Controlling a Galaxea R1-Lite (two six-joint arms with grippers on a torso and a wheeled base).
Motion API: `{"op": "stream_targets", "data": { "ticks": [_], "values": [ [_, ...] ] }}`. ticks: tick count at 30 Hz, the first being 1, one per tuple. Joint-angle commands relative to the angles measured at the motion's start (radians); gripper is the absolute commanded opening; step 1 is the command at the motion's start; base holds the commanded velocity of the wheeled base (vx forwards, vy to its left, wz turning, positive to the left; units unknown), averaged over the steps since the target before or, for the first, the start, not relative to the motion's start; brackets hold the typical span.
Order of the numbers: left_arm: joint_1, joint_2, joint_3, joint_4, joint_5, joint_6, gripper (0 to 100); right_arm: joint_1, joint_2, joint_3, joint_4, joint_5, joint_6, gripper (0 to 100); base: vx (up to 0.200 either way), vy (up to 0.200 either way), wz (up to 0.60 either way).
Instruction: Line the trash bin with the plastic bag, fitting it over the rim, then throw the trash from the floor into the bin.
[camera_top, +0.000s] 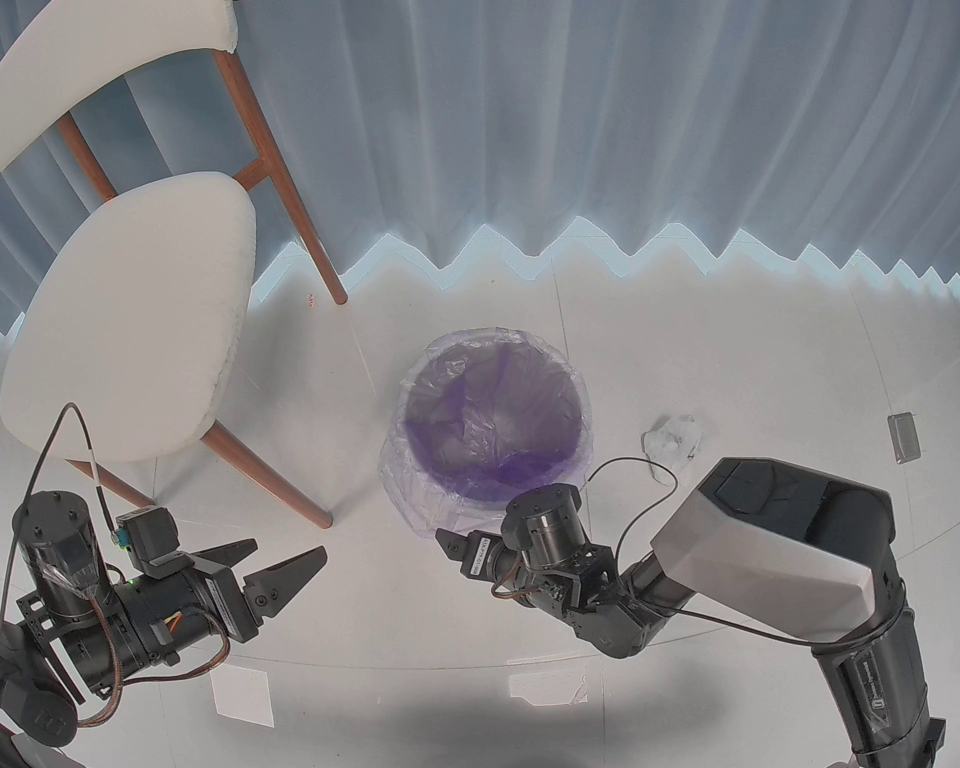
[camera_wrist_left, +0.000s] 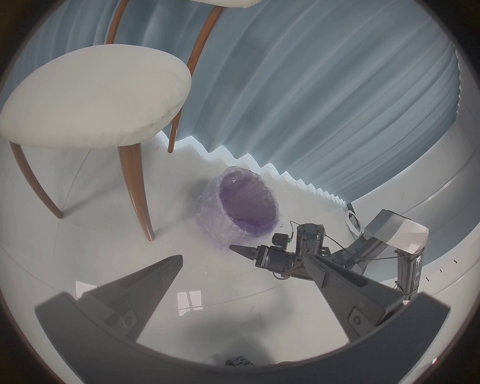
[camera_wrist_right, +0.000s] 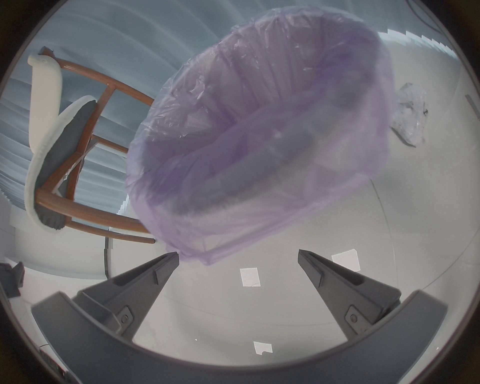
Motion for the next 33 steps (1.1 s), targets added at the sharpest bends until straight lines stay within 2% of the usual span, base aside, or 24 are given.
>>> {"op": "stream_targets", "data": {
  "ticks": [1, 14, 21, 27, 30, 33],
  "values": [
    [0.007, -0.015, 0.018, -0.004, -0.001, 0.001, 100, -0.01, 0.089, -0.132, 0.061, -0.018, 0.0, 100, 0.0, 0.0, 0.0],
    [0.019, -0.053, 0.055, -0.004, 0.001, -0.001, 100, -0.027, 0.179, -0.262, 0.173, -0.079, 0.001, 100, 0.0, 0.0, 0.0],
    [0.029, -0.055, 0.055, -0.004, -0.001, 0.001, 100, -0.035, 0.158, -0.286, 0.236, -0.079, 0.021, 100, 0.0, 0.0, 0.0],
    [0.029, -0.053, 0.049, -0.004, -0.001, 0.001, 100, -0.027, -0.023, -0.118, 0.227, -0.076, 0.027, 100, 0.0, 0.0, 0.0],
    [0.027, -0.053, 0.053, -0.004, -0.001, 0.001, 100, -0.023, -0.129, 0.023, 0.213, -0.068, 0.032, 100, 0.0, 0.0, 0.0],
    [0.027, -0.053, 0.053, -0.004, -0.001, 0.001, 100, -0.004, -0.189, 0.111, 0.187, -0.041, 0.032, 100, 0.0, 0.0, 0.0]
  ]
}}
